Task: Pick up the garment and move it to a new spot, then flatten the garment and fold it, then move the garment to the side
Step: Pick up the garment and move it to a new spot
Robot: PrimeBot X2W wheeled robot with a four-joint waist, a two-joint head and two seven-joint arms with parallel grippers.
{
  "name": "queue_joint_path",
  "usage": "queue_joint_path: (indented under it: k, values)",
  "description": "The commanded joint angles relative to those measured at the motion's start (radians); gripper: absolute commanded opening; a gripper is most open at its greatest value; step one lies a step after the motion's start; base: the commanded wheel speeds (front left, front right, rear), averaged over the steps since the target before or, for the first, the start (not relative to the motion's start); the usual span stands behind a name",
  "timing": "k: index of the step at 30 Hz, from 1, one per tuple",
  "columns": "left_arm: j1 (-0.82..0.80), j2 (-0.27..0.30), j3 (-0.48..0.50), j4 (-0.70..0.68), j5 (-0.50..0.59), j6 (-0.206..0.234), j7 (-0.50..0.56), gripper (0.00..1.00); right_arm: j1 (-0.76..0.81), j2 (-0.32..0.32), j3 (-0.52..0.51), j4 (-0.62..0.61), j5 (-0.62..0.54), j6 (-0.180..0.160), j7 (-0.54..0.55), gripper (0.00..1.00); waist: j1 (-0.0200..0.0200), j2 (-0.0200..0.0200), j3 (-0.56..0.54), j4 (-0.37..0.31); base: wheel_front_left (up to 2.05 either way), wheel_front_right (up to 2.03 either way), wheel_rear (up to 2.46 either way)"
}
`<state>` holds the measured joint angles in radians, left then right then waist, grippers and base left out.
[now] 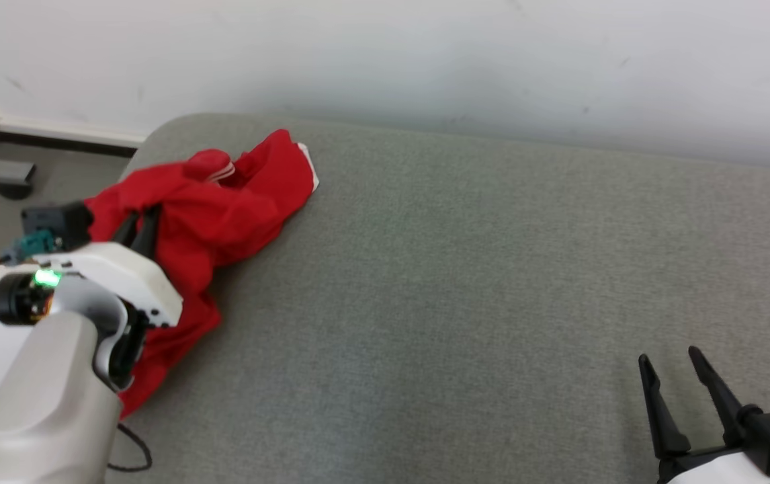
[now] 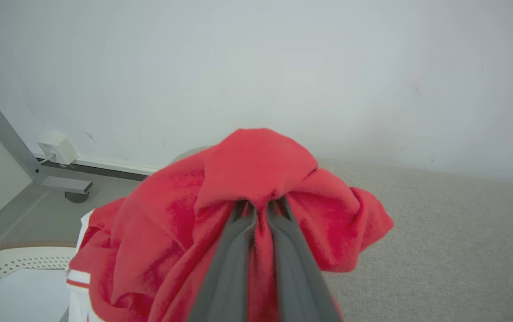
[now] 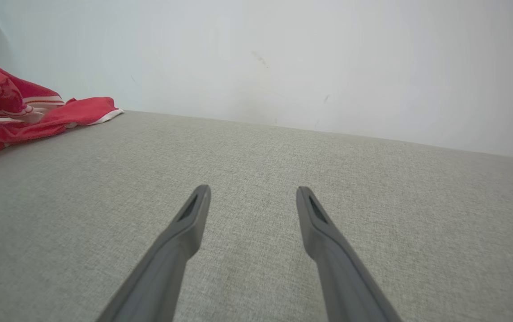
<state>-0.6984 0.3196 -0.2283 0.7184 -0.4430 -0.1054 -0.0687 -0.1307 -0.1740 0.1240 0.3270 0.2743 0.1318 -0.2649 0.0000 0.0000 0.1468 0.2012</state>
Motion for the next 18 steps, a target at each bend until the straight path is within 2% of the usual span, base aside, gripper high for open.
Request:
queue_joint_path:
  k: [1, 12, 18]
  values:
    - [-0.005, 0.006, 0.002, -0.025, -0.008, -0.003, 0.009, 0.0, 0.016, 0.004, -0.001, 0.005, 0.006, -0.002, 0.001, 1.0, 0.0, 0.0, -0.022, -0.018, 0.0, 0.0, 0.0]
    - [0.062, 0.038, 0.005, -0.479, -0.047, 0.047, 0.18, 0.0, 0.025, 0.047, -0.009, 0.0, 0.007, -0.002, 0.001, 1.0, 0.0, 0.0, -0.054, -0.126, 0.0, 0.0, 0.0]
    - [0.098, 0.017, -0.018, -0.687, -0.074, 0.069, 0.262, 0.0, 0.022, 0.061, -0.016, -0.001, 0.008, -0.002, 0.001, 1.0, 0.0, 0.0, -0.052, -0.204, 0.0, 0.0, 0.0]
